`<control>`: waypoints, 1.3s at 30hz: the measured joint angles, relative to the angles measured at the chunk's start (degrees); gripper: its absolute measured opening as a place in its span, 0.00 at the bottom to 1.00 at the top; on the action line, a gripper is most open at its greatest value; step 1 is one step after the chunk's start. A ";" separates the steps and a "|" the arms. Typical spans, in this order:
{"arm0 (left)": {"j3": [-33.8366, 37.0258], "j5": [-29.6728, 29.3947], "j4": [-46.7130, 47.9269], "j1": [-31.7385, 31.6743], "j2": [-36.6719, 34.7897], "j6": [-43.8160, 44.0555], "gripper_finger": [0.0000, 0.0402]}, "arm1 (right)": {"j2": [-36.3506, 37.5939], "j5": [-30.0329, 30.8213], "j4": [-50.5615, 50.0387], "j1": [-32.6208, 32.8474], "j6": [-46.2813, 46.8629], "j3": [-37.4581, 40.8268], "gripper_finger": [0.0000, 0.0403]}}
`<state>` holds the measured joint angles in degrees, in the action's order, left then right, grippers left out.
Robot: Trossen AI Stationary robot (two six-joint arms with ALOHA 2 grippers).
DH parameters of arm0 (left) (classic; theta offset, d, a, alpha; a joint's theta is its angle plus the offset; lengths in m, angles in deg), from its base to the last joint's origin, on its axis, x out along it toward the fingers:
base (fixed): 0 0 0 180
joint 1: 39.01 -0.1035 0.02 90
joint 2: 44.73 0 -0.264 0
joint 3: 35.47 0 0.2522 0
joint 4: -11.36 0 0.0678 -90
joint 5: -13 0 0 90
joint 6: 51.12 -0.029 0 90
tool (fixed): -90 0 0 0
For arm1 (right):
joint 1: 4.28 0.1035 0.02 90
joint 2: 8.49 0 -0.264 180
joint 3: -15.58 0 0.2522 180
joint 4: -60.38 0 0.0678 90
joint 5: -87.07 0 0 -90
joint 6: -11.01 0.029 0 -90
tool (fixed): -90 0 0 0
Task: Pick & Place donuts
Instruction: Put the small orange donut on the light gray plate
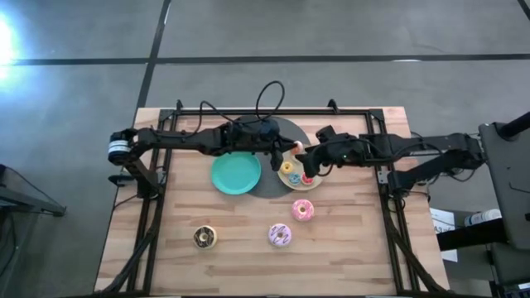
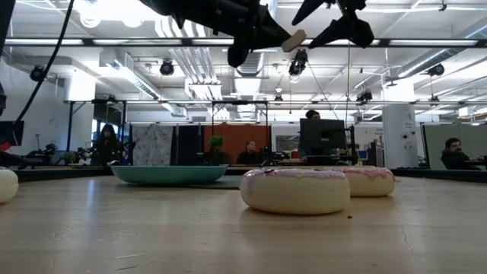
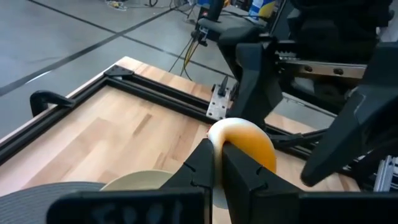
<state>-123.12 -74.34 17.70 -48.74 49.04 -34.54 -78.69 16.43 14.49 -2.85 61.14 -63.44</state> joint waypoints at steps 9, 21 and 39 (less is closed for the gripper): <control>0.00 1.09 -0.44 0.32 0.00 -0.02 0.00 | -0.57 -0.06 -0.27 -0.32 -0.34 -0.32 0.57; 0.00 2.01 -0.74 0.38 0.00 -0.43 0.00 | -0.81 -0.30 -0.12 -0.96 0.22 -0.21 0.33; 0.02 1.75 15.43 0.41 -3.49 0.28 0.44 | 0.56 7.31 -11.34 -0.96 -10.95 -0.17 0.03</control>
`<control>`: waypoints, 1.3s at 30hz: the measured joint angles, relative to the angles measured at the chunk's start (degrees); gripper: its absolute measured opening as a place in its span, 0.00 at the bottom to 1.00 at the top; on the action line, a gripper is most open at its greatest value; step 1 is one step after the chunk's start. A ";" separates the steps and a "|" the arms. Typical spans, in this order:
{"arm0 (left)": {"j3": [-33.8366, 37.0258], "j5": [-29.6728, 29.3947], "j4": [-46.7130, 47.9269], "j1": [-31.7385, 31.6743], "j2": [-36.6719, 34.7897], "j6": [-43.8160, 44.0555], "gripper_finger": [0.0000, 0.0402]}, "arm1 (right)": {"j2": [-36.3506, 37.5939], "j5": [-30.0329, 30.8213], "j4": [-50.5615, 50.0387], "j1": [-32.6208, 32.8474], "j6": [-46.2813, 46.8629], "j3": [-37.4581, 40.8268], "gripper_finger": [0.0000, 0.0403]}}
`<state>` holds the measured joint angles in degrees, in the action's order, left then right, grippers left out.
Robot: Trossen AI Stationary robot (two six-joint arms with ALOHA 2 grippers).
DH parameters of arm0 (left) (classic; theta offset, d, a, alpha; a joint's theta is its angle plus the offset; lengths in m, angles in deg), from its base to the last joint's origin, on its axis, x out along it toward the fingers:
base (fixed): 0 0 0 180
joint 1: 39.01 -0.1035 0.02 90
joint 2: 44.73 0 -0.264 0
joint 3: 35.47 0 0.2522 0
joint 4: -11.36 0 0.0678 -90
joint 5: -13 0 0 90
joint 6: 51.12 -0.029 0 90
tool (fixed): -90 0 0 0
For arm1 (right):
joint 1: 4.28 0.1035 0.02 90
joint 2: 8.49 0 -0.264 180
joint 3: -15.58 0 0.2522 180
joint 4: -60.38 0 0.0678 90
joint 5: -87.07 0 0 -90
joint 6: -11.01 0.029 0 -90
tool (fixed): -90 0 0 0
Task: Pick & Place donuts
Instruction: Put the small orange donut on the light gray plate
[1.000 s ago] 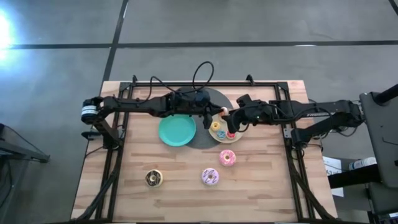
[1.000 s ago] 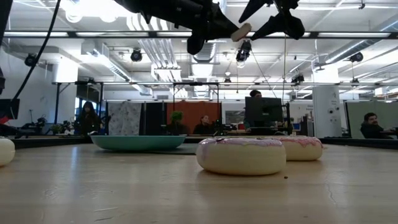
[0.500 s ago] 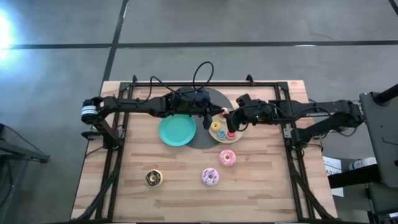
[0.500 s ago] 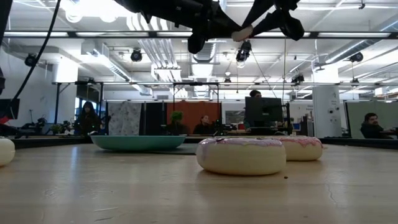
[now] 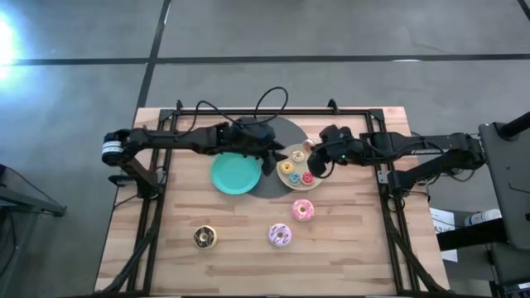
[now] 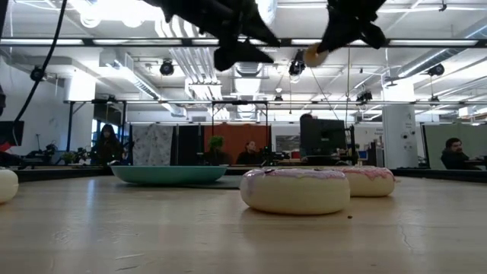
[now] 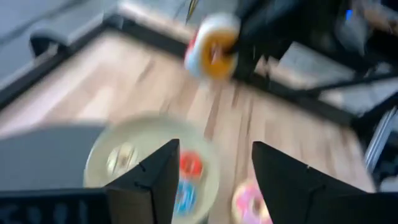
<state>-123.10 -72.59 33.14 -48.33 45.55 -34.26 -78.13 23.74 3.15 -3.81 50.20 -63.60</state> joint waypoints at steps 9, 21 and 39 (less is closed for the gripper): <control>3.84 -1.23 14.66 1.98 -5.75 1.09 0.46 | -10.72 -0.52 -9.97 0.20 -25.28 1.08 0.03; 24.98 -11.99 1.11 7.42 -18.76 13.98 0.46 | -23.96 -0.14 -5.54 -1.85 -33.43 5.20 0.03; 33.48 -14.41 -3.37 7.43 -26.71 17.67 0.46 | -31.91 -7.70 -8.98 -6.75 -33.49 0.81 0.13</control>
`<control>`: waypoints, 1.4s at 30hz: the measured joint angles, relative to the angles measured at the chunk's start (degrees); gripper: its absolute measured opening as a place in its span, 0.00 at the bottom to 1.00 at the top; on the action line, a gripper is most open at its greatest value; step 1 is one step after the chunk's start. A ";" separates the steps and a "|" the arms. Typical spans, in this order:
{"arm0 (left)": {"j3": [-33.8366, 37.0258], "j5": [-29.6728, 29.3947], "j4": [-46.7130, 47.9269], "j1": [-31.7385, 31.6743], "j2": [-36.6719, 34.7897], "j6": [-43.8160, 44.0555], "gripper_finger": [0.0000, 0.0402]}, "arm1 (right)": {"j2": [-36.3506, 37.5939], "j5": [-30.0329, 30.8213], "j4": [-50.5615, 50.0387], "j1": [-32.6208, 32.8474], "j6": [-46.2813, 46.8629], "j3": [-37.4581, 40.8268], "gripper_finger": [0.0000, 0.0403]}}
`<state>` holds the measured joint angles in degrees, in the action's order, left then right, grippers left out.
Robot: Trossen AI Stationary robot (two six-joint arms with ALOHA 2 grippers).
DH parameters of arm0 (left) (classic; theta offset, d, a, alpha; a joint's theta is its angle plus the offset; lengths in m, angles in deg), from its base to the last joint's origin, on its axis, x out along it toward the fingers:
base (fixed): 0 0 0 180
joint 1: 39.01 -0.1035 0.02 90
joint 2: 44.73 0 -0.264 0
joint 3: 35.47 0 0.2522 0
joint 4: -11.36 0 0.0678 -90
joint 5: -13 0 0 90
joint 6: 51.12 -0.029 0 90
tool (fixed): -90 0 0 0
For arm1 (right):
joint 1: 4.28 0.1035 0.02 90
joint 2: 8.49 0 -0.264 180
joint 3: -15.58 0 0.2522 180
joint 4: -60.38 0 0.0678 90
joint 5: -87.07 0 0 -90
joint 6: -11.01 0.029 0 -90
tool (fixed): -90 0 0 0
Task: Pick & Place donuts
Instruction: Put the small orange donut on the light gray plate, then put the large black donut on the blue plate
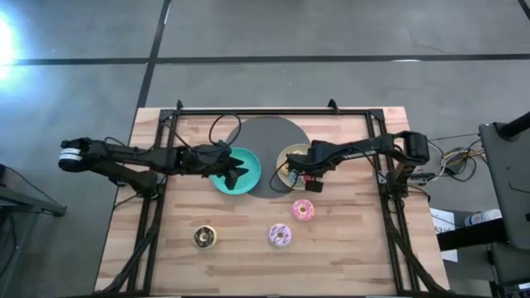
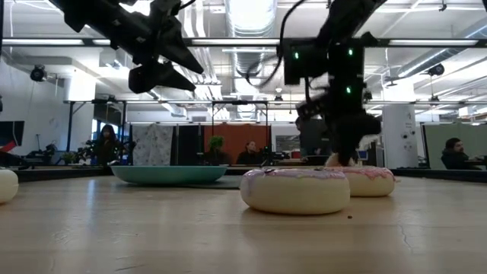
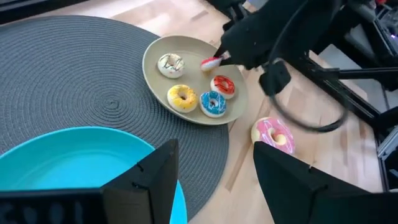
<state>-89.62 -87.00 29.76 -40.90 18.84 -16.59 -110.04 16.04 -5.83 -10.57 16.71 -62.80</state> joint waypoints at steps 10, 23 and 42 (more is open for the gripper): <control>-0.09 -0.05 -0.52 -0.17 0.00 -1.71 0.46 | 4.19 -6.94 -4.28 0.82 3.09 -1.11 0.38; 0.27 11.09 1.86 -0.24 0.02 -4.07 0.46 | 9.76 -21.62 8.20 15.36 11.13 -0.71 0.48; 7.72 19.00 33.61 29.21 -12.35 15.02 0.46 | 5.89 -11.14 14.21 22.03 28.84 -1.99 0.48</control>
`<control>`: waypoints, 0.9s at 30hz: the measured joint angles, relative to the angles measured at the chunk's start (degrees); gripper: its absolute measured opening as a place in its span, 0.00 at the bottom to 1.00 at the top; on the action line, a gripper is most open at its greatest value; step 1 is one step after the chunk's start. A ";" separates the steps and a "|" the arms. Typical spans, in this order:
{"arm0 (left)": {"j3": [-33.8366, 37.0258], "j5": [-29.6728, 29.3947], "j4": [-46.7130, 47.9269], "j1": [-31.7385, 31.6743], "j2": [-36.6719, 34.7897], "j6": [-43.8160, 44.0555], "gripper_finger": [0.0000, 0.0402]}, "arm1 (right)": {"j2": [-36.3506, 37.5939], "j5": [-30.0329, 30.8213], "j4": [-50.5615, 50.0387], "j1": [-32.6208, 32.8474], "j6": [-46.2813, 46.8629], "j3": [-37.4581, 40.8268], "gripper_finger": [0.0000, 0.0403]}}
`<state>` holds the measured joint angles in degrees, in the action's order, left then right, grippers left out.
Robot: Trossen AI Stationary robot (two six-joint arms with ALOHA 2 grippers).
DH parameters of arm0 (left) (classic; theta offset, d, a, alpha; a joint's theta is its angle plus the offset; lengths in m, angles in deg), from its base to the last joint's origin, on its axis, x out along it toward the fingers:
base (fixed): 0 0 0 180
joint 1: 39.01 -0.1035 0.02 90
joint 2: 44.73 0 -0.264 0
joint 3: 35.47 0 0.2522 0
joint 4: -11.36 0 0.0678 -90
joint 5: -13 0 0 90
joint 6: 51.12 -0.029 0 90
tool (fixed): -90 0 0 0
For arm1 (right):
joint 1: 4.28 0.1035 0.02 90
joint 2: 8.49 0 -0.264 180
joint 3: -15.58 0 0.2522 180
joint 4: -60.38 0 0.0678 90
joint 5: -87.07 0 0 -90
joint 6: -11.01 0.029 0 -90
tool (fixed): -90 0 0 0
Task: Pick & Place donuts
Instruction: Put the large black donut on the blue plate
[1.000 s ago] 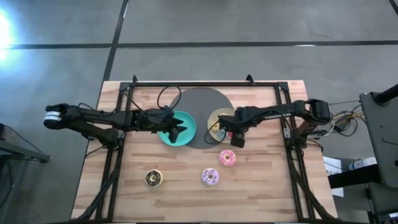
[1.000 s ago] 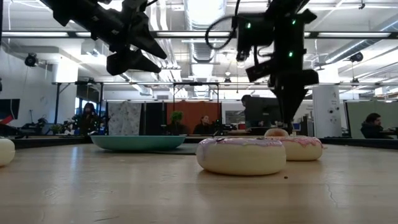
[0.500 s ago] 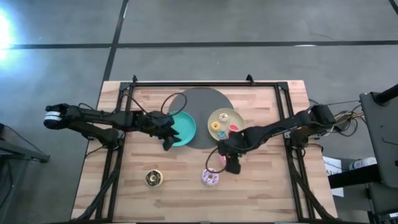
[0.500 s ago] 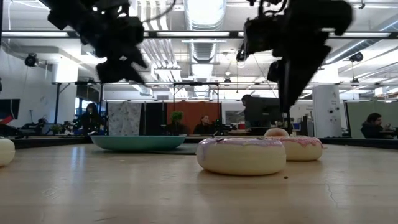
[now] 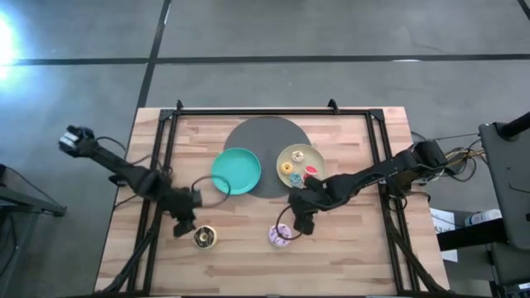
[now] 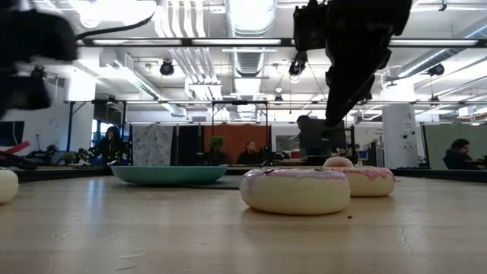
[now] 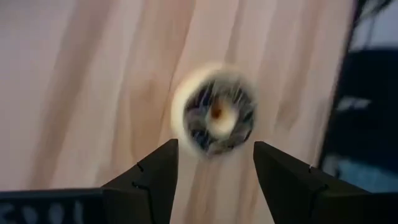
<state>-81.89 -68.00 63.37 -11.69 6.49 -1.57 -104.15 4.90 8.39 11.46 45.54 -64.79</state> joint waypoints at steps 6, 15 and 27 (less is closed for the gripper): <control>5.13 -11.84 -3.31 9.07 2.88 9.08 0.46 | 0.00 2.23 0.60 -0.27 -0.40 0.00 0.48; 6.48 -14.08 -13.84 9.39 10.95 11.85 0.46 | 0.00 2.83 0.65 -0.27 -1.06 0.02 0.48; 4.37 -11.66 -20.63 9.28 22.00 12.05 0.44 | 0.00 2.76 -1.73 -0.27 -1.10 0.13 0.48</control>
<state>-77.53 -79.66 42.74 -2.41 28.49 10.48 -104.15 7.66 6.65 11.19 44.44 -64.65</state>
